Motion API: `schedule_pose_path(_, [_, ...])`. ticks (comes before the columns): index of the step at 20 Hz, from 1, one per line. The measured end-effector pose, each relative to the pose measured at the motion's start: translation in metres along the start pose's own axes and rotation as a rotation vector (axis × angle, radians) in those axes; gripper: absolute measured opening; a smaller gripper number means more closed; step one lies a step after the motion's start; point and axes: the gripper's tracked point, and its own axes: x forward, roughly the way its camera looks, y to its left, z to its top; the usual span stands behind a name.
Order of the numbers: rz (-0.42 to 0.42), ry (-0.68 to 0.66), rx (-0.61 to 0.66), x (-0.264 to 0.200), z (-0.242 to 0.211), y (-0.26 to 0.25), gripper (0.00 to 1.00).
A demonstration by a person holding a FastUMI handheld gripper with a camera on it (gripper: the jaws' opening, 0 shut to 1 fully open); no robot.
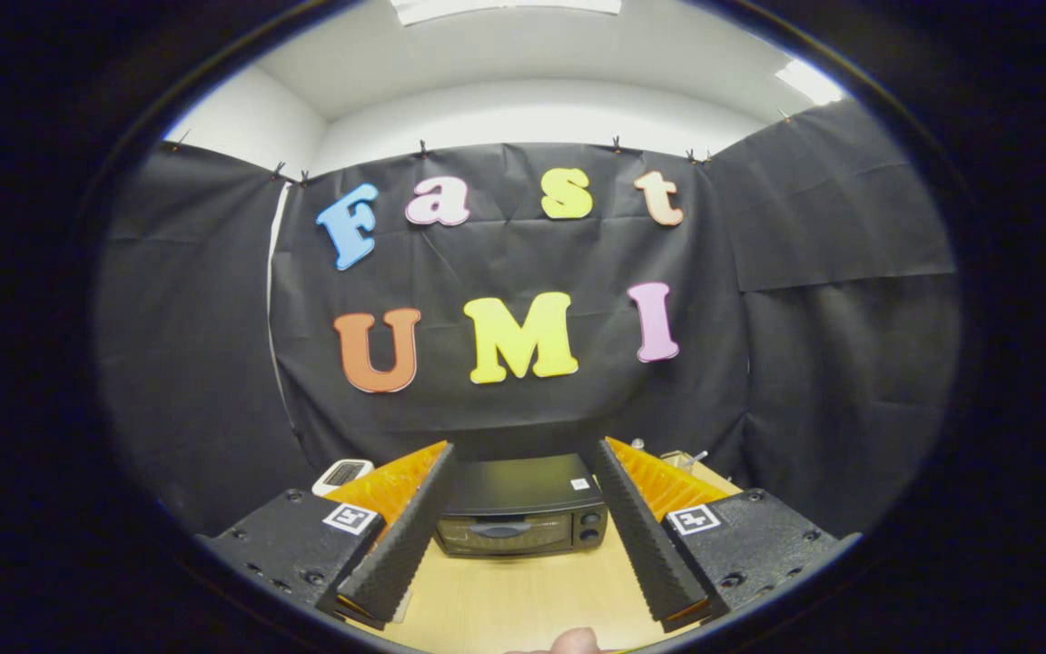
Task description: Open the toaster oven, put the food inside, and close the toaster oven door.
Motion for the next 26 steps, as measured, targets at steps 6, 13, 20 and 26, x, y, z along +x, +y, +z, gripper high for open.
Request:
schedule_pose_path(6, [0.018,0.005,-0.001,0.005,-0.002,0.002,1.00])
schedule_pose_path(13, [0.034,0.019,-0.003,0.008,-0.006,0.004,1.00])
schedule_pose_path(20, [0.041,0.022,-0.020,0.011,-0.006,0.006,1.00])
schedule_pose_path(26, [0.047,0.013,-0.024,0.023,-0.004,0.007,1.00])
